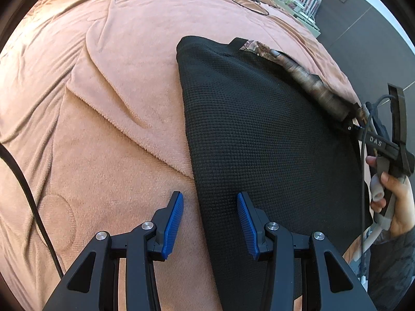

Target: Fold small clothes

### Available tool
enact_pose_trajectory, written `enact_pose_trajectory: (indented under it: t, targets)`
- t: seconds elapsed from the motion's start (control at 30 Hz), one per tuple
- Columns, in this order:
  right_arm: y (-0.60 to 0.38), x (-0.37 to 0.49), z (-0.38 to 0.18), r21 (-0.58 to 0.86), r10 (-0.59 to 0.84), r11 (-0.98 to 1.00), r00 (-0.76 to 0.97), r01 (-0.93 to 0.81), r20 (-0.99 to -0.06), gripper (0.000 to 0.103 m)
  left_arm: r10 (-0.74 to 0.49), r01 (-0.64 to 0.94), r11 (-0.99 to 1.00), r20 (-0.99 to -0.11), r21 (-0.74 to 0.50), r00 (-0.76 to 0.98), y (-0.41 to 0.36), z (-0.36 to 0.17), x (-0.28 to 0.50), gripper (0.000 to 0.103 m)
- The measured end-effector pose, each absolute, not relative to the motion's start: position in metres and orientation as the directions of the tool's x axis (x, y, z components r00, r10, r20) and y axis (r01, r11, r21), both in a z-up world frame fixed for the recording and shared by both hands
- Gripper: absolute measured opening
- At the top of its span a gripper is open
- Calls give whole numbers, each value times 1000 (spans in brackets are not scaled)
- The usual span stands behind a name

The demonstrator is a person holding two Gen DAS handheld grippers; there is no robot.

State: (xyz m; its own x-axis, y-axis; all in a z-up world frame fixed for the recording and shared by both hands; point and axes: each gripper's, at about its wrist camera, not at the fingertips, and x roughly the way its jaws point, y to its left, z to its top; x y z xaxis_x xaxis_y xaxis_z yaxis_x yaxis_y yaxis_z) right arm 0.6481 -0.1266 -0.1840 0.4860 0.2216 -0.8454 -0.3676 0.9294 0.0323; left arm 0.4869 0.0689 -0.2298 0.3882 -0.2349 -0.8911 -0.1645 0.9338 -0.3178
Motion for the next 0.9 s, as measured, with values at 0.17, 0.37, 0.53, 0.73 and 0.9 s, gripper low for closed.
enact_pose_trajectory:
  t: [0.17,0.37,0.53,0.73,0.9]
  targets:
    - [-155,664,-184,58,192,962,509,-267,-839,82,-224,-158,938,-890,-307,398,69,-226,491,46]
    - [-169,664,-174,128,273,943,495,-306,-825,82,-217,-165,937,-882,-309,419,78,-213,501,46]
    - [-184,653,-165,178,347,912,464,-369,-815,82,-256,-171,919,-866,-356,429,91,-209,516,46]
    - [-197,659,-175,276,440,870,390,-408,-809,82,-286,-196,894,-851,-403,441,102,-216,539,46]
    - [-199,667,-191,380,524,825,312,-419,-793,80,-312,-214,873,-838,-439,447,111,-229,557,46]
